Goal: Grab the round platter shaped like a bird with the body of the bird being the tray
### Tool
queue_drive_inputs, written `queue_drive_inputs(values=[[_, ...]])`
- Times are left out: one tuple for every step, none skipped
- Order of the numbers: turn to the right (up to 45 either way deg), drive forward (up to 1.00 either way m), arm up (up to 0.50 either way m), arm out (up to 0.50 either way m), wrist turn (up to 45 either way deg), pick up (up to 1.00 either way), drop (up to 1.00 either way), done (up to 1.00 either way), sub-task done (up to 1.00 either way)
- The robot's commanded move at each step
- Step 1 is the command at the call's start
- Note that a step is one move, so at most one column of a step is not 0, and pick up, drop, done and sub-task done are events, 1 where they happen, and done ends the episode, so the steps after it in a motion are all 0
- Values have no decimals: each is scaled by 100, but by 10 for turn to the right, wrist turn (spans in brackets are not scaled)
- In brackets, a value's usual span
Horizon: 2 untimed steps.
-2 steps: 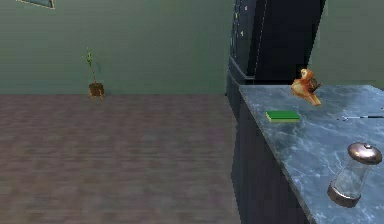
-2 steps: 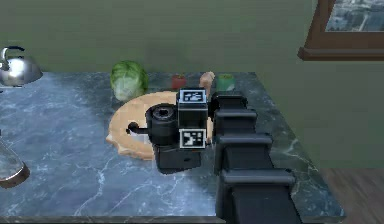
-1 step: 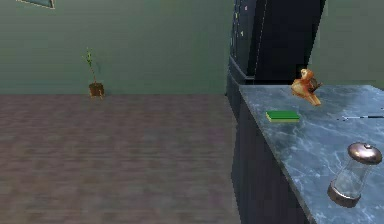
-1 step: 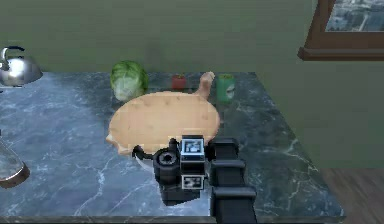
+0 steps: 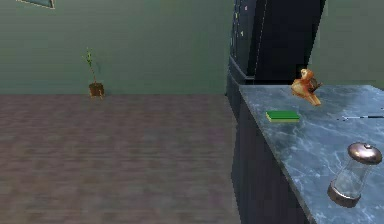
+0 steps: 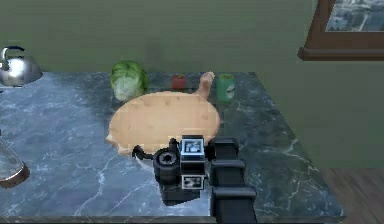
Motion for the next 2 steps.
queue_drive_inputs(values=[[0,0,8,0,0,0,0,0,0],[0,0,0,0,0,0,0,100,0]])
